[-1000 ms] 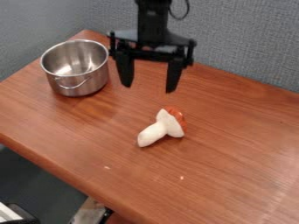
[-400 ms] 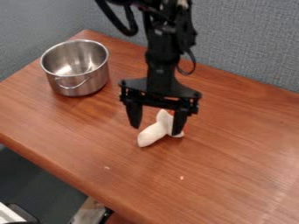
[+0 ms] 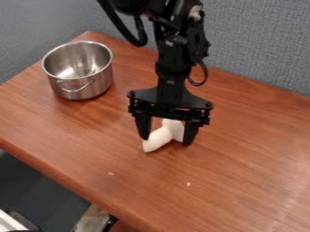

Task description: Put the mushroom in the metal pot

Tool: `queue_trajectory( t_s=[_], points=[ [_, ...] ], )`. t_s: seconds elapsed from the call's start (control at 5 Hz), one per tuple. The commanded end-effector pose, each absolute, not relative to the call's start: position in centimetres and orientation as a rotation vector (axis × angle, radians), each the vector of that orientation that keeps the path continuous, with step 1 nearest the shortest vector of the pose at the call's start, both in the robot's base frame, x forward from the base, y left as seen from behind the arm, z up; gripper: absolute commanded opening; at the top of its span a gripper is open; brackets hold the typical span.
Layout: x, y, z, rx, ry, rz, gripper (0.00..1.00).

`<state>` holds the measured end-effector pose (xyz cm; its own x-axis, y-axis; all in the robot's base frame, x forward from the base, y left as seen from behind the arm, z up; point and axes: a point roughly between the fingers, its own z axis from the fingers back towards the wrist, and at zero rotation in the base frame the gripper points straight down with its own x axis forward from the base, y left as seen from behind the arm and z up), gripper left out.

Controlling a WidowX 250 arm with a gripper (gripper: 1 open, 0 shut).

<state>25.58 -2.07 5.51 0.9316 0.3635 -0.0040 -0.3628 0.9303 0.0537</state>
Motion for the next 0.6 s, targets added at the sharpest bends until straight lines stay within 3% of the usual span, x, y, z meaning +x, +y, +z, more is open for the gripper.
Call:
queue_trajectory(
  t_s=[0.0, 0.2, 0.4],
  points=[
    [26.8, 0.0, 5.1, 0.062, -0.003, 0.324, 1.0],
    [28.1, 2.8, 4.3, 0.057, -0.004, 0.302, 1.0],
    [27.9, 3.6, 5.1, 0.038, -0.025, 0.359, 1.0]
  ],
)
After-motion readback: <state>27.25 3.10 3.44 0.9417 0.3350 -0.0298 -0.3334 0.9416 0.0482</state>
